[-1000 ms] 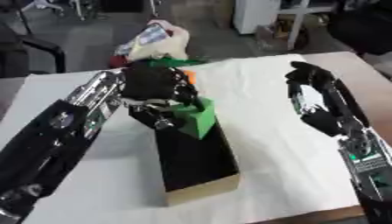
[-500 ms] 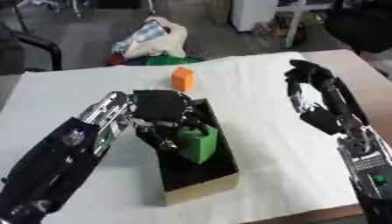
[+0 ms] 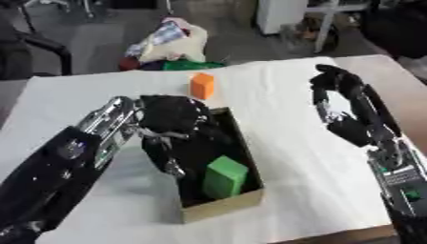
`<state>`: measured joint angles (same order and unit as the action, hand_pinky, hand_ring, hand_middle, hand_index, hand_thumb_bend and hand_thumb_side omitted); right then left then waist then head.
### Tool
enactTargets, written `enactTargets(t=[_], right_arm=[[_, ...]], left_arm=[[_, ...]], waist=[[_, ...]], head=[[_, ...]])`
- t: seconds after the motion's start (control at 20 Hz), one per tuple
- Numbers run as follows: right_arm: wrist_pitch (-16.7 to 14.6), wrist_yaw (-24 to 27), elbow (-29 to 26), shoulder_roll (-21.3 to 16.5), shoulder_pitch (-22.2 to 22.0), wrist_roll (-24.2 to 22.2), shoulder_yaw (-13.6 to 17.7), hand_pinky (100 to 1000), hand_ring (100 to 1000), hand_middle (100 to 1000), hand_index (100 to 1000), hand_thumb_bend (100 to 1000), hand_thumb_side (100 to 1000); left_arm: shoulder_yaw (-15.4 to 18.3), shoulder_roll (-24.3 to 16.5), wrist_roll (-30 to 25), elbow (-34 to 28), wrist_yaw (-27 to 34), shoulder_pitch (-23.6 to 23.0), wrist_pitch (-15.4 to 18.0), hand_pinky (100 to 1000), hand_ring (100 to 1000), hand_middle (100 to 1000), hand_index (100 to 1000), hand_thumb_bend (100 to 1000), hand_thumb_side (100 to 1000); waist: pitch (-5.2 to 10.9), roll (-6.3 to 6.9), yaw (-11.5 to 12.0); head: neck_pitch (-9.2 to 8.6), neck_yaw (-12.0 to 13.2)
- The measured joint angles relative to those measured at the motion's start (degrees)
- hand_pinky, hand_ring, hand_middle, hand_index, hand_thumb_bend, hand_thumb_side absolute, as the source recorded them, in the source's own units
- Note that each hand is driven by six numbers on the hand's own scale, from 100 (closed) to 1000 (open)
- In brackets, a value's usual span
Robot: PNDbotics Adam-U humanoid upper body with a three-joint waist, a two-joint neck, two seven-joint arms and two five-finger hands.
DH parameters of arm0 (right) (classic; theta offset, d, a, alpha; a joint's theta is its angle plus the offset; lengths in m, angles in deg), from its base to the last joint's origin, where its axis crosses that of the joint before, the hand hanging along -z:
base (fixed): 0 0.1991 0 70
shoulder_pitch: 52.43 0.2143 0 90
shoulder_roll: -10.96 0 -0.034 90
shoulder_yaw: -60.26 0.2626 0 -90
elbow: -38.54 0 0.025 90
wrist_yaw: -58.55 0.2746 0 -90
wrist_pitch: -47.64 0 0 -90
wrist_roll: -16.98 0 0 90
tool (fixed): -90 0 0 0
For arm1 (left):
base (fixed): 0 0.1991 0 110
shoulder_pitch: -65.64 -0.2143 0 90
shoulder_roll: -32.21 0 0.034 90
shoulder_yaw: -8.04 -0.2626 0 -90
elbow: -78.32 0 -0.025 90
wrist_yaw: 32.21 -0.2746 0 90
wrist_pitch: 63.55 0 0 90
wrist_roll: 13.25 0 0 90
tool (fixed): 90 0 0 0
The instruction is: Pick up objects on the table and place them in the box.
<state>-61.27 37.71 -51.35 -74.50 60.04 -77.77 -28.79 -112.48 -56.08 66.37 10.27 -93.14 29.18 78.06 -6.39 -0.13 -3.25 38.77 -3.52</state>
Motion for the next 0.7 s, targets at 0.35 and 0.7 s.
enactTargets(t=[0.35, 0.7], right_arm=[[0.19, -0.19, 4.65, -2.33, 5.92, -0.65, -1.49, 766, 701, 678, 896, 100, 615], [-0.46, -0.52, 17.31, -6.34, 18.04, -3.45, -4.27, 773, 709, 693, 902, 100, 604]], left_arm=[[5.97, -5.58, 0.01, -5.74, 14.08, -3.96, 0.15, 725, 639, 629, 901, 271, 718], [13.14, -8.52, -5.16, -11.25, 35.89, -8.84, -4.26, 707, 606, 598, 897, 100, 789]], waist=[[0.82, -1.16, 2.87], [1.23, -2.54, 6.36]], head=[[0.04, -0.23], [0.01, -0.24]])
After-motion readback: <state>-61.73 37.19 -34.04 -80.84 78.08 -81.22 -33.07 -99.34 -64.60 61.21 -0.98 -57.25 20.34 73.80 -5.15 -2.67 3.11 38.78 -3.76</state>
